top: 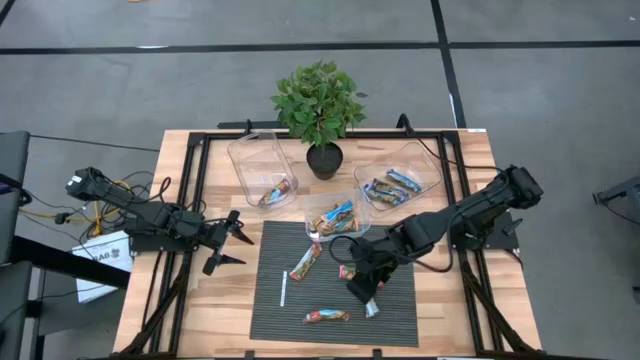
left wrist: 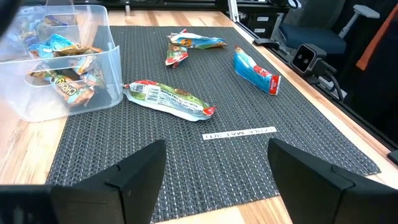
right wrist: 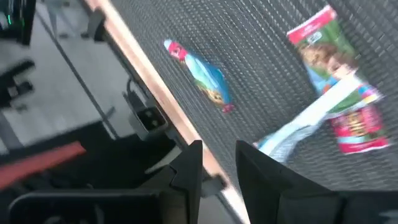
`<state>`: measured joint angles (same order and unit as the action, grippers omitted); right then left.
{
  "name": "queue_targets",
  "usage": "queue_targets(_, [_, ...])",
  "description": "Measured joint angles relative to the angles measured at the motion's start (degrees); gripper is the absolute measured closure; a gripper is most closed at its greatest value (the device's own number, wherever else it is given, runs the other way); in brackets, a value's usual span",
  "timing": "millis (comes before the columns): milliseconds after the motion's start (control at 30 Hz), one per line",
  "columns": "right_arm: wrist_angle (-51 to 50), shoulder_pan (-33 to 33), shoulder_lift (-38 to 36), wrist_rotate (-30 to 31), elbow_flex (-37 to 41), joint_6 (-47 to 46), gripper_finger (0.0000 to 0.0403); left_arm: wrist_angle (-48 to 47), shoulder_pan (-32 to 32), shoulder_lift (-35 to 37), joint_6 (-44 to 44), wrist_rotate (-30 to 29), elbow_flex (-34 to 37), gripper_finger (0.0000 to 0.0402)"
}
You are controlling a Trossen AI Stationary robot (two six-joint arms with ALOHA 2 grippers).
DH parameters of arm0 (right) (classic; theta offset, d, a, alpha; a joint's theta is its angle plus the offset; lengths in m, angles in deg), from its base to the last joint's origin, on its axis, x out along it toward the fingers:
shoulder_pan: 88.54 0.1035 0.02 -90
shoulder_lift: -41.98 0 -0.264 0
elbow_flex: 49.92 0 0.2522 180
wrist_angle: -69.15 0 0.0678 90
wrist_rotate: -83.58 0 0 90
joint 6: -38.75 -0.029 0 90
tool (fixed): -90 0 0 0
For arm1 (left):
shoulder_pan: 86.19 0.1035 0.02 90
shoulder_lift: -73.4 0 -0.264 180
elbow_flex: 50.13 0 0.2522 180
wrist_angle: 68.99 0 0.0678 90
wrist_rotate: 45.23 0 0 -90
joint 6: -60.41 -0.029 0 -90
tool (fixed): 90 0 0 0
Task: Pick and place Granola Bars by type
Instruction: Put the orange granola bar into the middle transparent bin
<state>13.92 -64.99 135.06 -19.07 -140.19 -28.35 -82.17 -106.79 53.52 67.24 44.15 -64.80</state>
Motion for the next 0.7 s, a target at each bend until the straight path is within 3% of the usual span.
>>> queue_targets(200, [-1.72, 0.79, 3.23, 0.02, -0.11, -8.46, 0.0316, 0.18, -0.02, 0.04, 0.0, -0.05, 0.0, 0.0127])
queue_targets(400, [-11.18, 3.47, 4.85, -0.25, -0.08, -12.91, 0.0316, 0.07, 0.0, 0.0, 0.0, -0.04, 0.0, 0.0127])
queue_targets(700, [-16.56, 7.59, 5.92, 11.07, -0.13, -20.12, 0.0303, 0.02, -0.01, 0.0, 0.0, -0.03, 0.0, 0.0127])
